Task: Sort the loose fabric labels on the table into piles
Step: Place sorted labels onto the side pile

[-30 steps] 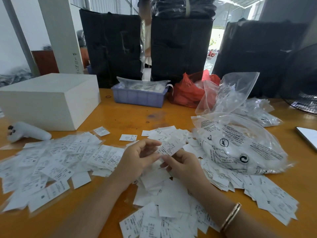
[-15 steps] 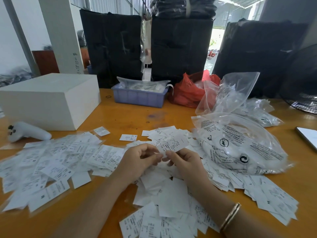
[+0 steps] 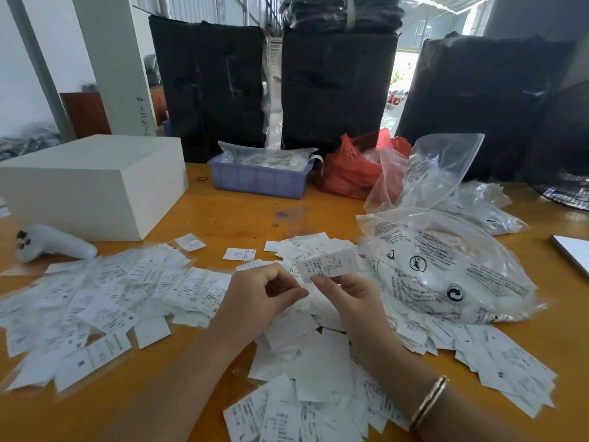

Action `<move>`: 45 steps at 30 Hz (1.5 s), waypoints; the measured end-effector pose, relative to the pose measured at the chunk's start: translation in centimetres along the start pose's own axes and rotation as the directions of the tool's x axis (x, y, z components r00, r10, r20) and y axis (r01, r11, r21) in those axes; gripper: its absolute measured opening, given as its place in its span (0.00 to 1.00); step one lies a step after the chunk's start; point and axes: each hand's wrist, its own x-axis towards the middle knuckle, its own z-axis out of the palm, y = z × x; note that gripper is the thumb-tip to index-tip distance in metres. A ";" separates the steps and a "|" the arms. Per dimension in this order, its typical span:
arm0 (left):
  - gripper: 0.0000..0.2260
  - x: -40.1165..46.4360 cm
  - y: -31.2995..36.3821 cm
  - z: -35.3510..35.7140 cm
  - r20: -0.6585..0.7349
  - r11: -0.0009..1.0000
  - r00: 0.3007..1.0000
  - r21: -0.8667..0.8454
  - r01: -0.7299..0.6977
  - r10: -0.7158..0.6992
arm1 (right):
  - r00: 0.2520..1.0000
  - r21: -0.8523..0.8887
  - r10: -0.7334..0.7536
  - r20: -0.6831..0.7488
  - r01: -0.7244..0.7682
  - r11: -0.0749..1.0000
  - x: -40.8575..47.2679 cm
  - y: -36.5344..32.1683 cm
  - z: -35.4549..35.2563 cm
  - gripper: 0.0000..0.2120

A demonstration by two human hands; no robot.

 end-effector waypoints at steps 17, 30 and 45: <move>0.05 0.1 -0.1 -0.1 -0.057 0.995 0.994 -0.036 -0.096 0.094 | 0.996 -0.161 -0.078 -0.041 0.071 0.984 0.3 0.6 -0.1 0.09; 0.03 0.2 -0.1 -0.6 -0.052 0.992 0.992 -0.033 -0.120 0.118 | 0.982 -0.452 -0.182 0.057 0.188 0.872 0.7 0.8 -1.0 0.05; 0.04 0.2 -0.1 0.0 0.014 0.987 0.999 -0.153 0.054 -0.053 | 0.955 -0.365 -0.289 -0.074 0.244 0.898 0.3 0.4 -1.0 0.16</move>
